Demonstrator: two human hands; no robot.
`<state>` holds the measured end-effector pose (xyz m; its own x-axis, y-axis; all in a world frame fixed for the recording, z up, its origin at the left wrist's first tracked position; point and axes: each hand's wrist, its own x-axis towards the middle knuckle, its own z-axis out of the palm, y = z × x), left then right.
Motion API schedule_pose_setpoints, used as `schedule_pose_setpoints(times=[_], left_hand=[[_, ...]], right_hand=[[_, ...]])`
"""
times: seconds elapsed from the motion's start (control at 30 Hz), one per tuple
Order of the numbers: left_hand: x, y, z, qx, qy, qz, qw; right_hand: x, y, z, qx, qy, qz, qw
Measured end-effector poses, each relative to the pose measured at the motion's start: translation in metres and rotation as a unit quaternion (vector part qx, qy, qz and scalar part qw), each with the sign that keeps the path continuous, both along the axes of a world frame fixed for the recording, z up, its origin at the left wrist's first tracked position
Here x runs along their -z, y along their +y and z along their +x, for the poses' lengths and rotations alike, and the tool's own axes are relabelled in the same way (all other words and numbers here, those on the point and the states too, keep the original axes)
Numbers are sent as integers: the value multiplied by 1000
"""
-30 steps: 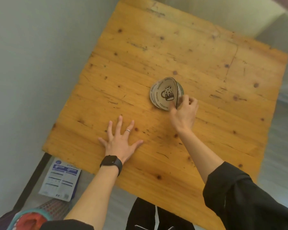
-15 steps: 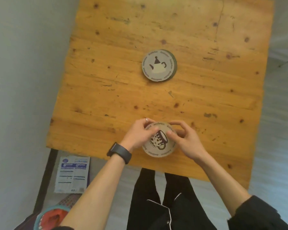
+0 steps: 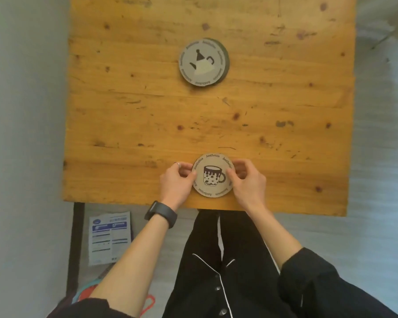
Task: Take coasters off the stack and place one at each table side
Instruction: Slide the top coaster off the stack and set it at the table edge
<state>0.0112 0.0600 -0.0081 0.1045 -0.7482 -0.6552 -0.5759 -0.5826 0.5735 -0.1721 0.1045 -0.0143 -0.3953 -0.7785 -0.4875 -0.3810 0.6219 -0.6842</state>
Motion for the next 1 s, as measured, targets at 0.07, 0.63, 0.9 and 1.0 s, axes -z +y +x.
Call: schedule_pose_setpoints(times=[0.07,0.63,0.9,1.0], left_hand=[[-1,2,-6,1,-26,-14,1000],[4,9,-9,-28,-63,-77,995],[6,11,-13,-20,-64,-106,992],[3,13,-12,79,-104,-129,983]], right_hand=[[1,2,2,-19,30,-15,999],[12,5,6,-71,95,-54,991],[11,2,9,-98,120,-43,987],[6,-1,8,-142,142,-52,978]])
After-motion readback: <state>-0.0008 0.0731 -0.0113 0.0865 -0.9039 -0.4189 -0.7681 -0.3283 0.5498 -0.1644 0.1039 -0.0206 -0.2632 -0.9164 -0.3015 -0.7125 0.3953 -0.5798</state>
